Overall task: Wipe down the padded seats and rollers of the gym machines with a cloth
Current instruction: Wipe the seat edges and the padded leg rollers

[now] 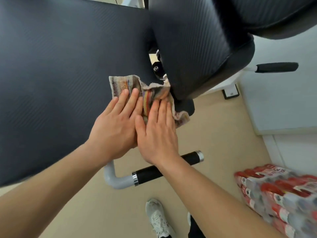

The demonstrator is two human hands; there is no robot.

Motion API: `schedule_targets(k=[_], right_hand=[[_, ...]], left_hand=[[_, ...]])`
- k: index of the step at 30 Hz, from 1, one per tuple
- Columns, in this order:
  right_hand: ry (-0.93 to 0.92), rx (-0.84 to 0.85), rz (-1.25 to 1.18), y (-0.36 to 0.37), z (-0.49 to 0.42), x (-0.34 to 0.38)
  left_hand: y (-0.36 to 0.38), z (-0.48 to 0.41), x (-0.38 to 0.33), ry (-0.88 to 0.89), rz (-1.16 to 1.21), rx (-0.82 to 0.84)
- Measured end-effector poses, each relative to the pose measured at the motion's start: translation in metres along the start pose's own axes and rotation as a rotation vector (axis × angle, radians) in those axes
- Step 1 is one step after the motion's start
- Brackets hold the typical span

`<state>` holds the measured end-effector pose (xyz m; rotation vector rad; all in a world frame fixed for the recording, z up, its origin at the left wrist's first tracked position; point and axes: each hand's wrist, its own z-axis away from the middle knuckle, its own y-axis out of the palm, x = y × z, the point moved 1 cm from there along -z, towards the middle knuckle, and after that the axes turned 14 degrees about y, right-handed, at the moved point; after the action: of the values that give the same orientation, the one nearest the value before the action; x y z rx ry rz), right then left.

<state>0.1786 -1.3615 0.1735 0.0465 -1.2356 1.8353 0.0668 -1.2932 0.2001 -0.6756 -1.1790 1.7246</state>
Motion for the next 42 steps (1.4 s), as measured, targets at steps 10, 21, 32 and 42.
schedule_targets(k=[10, 21, 32, 42], right_hand=[[0.456, -0.152, -0.670, -0.024, -0.061, -0.032], [0.691, -0.031, -1.650, 0.055, 0.020, 0.062], [0.727, -0.309, -1.846, 0.019, -0.066, -0.012], [0.865, -0.033, -1.673, 0.047, -0.017, 0.052]], left_hand=[[0.001, -0.080, -0.034, 0.215, -0.003, -0.050], [0.007, 0.052, 0.015, 0.274, -0.185, 0.009], [-0.005, -0.057, -0.009, 0.418, -0.236, 0.056], [0.009, 0.075, 0.042, 0.363, -0.276, 0.070]])
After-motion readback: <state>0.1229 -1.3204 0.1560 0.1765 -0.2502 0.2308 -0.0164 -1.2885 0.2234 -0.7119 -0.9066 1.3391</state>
